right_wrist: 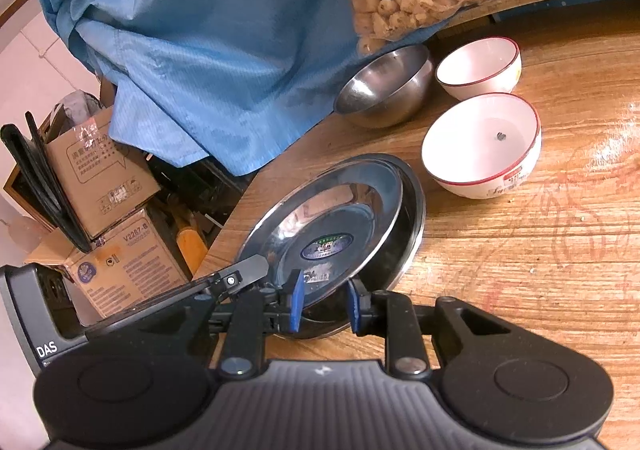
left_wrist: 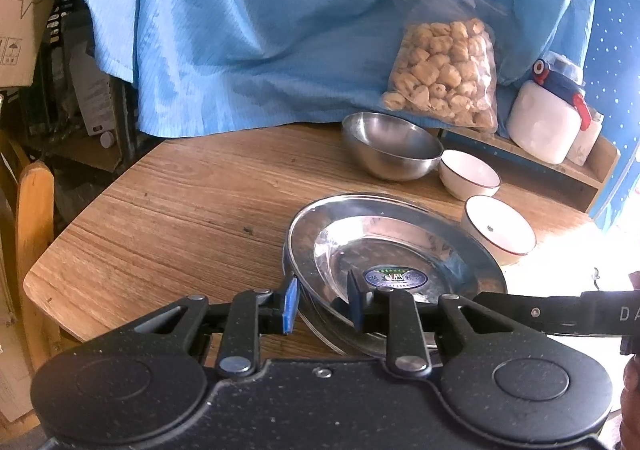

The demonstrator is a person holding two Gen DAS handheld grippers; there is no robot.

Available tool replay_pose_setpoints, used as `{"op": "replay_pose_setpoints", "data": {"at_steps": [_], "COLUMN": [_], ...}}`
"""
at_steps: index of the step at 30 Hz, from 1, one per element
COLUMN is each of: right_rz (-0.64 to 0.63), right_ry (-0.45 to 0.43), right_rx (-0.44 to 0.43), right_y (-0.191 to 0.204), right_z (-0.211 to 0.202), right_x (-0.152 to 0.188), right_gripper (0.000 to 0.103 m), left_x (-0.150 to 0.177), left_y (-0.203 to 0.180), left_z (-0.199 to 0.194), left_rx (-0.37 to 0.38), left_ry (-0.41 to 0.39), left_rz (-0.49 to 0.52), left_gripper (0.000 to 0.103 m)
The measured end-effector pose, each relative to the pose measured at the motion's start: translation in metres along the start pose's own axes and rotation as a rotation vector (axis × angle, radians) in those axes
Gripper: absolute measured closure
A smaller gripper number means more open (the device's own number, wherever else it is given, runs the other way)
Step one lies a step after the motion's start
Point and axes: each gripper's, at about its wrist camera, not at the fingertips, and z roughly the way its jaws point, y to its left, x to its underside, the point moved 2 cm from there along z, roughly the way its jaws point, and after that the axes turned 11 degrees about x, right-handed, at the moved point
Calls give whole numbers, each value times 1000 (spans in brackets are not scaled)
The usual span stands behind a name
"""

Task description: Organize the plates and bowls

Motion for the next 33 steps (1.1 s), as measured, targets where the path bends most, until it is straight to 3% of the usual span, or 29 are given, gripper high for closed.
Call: {"op": "replay_pose_setpoints", "data": {"at_steps": [23,30,33], "right_rz": [-129,-252,-318], "right_ry": [22,-9,-19], "right_rx": [46,118,155], "right_y": [16,37,47], "right_z": [2,-2,-2], "right_x": [-4,1,4], "right_gripper": [72,49,35], "left_x": [6,6,7], "left_y": [5,10,13], "left_z": [10,12,13], "left_rx": [-1,18,20], "left_ry": [19,11,21], "left_rz": [33,6,1], "left_gripper": [68,65,52]}}
